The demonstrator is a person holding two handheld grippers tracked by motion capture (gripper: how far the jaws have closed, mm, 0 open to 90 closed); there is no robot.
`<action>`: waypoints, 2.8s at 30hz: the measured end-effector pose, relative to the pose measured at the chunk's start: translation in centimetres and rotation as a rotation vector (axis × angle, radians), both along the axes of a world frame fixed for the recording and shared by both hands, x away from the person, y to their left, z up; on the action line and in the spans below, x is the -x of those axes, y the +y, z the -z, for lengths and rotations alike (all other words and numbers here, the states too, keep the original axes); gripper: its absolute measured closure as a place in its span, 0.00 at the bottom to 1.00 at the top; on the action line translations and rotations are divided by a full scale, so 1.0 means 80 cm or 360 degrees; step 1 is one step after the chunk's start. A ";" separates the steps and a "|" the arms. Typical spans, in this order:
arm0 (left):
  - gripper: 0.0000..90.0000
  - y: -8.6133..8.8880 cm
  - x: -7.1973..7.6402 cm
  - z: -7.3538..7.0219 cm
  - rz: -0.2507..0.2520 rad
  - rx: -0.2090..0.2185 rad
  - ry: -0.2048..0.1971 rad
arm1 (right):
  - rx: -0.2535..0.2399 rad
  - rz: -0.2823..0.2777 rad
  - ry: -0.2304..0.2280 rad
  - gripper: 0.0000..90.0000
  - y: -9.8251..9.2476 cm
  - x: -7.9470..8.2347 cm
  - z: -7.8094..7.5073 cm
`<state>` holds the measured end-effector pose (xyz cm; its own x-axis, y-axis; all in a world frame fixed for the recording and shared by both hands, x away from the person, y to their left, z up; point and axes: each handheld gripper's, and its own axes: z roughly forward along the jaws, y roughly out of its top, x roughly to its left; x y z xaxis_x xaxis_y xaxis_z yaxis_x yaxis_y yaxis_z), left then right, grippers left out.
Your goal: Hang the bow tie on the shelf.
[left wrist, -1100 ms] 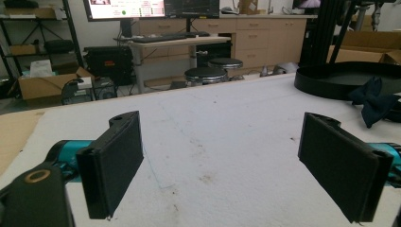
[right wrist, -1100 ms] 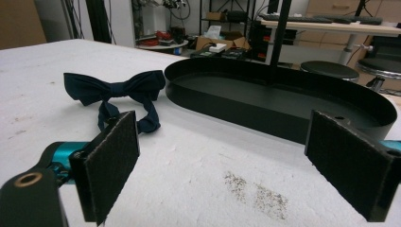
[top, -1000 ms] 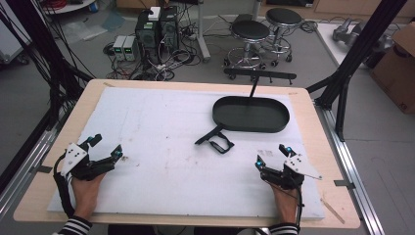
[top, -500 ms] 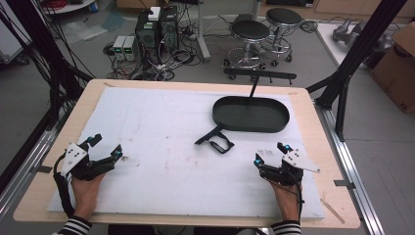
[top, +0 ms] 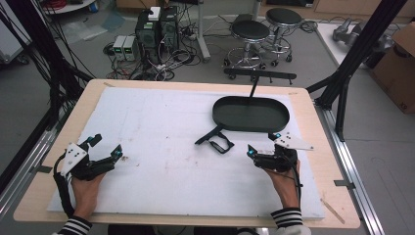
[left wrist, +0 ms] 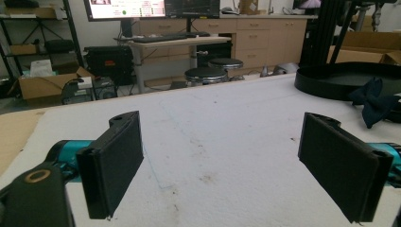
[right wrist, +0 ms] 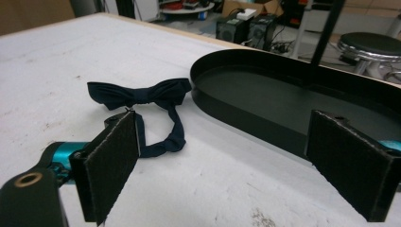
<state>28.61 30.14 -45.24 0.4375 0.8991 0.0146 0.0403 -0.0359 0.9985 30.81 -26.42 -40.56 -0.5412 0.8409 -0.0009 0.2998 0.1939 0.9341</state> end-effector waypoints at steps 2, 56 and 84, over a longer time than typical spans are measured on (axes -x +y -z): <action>0.17 0.000 0.000 0.000 0.0000 0.0000 0.0000 | 0.0009 -0.0026 0.0023 0.11 0.005 -0.006 -0.001; 0.17 0.000 0.000 0.000 -0.0003 0.0004 0.0002 | 0.0444 -0.0457 0.0436 0.30 0.115 -0.109 -0.007; 0.17 0.000 0.000 0.000 -0.0006 0.0008 0.0002 | 0.0691 -0.0437 0.0509 0.63 0.134 -0.132 0.020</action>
<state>28.62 30.16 -45.24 0.4341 0.9008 0.0095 0.0415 -0.0306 0.9987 41.36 -15.70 -42.13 -0.7683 0.6298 -0.1142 0.4376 0.6471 0.6243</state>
